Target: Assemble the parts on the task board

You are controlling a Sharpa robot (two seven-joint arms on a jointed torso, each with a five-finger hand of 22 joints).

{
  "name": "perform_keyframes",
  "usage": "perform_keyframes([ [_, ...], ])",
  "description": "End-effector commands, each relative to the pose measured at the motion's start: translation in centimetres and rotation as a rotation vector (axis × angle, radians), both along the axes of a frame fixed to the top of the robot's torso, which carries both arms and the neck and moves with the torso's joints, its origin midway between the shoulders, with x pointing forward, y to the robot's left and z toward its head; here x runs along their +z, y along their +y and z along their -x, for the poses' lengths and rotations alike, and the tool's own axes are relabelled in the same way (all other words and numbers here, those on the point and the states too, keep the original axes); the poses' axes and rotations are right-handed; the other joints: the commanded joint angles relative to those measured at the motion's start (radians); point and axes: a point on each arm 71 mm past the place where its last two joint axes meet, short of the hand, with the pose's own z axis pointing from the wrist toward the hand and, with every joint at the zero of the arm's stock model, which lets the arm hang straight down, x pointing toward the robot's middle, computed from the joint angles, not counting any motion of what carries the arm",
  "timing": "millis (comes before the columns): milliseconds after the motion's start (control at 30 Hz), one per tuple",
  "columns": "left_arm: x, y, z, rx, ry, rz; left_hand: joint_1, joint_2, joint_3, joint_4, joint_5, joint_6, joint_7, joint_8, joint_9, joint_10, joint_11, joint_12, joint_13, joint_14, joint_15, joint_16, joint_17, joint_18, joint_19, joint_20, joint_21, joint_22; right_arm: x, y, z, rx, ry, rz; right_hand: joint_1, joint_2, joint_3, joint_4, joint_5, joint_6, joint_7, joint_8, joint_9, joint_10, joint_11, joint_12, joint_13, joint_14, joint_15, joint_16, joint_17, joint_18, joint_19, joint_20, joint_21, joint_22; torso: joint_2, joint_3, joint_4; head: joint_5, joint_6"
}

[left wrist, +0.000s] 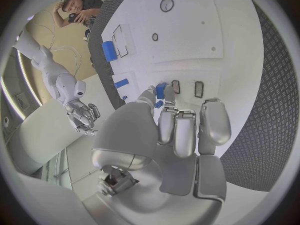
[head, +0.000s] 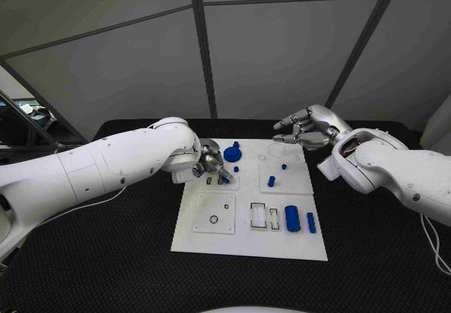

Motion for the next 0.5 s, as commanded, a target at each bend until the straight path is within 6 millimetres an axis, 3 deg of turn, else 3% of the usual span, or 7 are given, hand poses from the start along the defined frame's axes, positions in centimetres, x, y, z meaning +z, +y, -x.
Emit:
perform_keyframes([
  [33, 0.2, -0.1, 0.2, 0.027, 0.026, 0.085, 0.068, 0.059, 0.026, -0.014, 0.016, 0.004, -0.002, -0.008, 0.013, 0.006, -0.006, -0.005, 0.015, 0.083, -0.004, 0.003, 0.183, -0.002, -0.009, 0.000, -0.005, 0.001, 0.1, 0.1, 0.0, 0.009, 0.000, 0.004, -0.004, 0.003, 0.004, 0.002, 0.003, 0.005, 0.000, -0.001, 0.001, -0.006, 0.003, -0.002, 0.000, 0.008, -0.001, -0.005, 0.000, 0.010, -0.005, -0.002, -0.006, -0.001, 0.000, 0.0007, 0.0016, 0.001, -0.001],
  [300, 0.5, 0.9, 0.6, 0.067, 0.001, 0.117, 0.030, 0.043, 0.091, -0.049, 0.087, 0.013, -0.001, -0.022, 0.052, 0.012, -0.005, -0.003, 0.023, 0.084, -0.003, 0.004, 0.186, -0.003, -0.007, 0.002, -0.005, 0.009, 0.0, -0.1, -0.2, 0.005, 0.004, 0.007, -0.003, 0.004, 0.005, 0.002, 0.005, 0.005, 0.000, -0.001, 0.001, -0.007, 0.003, -0.002, 0.000, 0.008, -0.001, -0.007, -0.001, 0.011, -0.005, -0.002, -0.007, -0.003, -0.001, 0.0011, 0.0025, 0.007, -0.002],
  [500, 0.8, 1.3, 1.0, 0.076, -0.040, 0.113, 0.005, 0.029, 0.130, -0.068, 0.108, 0.019, -0.002, -0.030, 0.072, 0.020, -0.005, 0.008, 0.033, 0.087, -0.003, 0.013, 0.196, -0.006, 0.004, 0.002, 0.004, 0.027, 0.0, -0.2, -0.2, 0.002, 0.005, 0.009, -0.003, 0.004, 0.005, 0.002, 0.005, 0.005, 0.000, -0.001, 0.001, -0.007, 0.003, -0.002, 0.000, 0.008, -0.001, -0.007, -0.001, 0.011, -0.005, -0.002, -0.007, -0.003, -0.001, 0.0015, 0.0033, 0.010, -0.003],
])
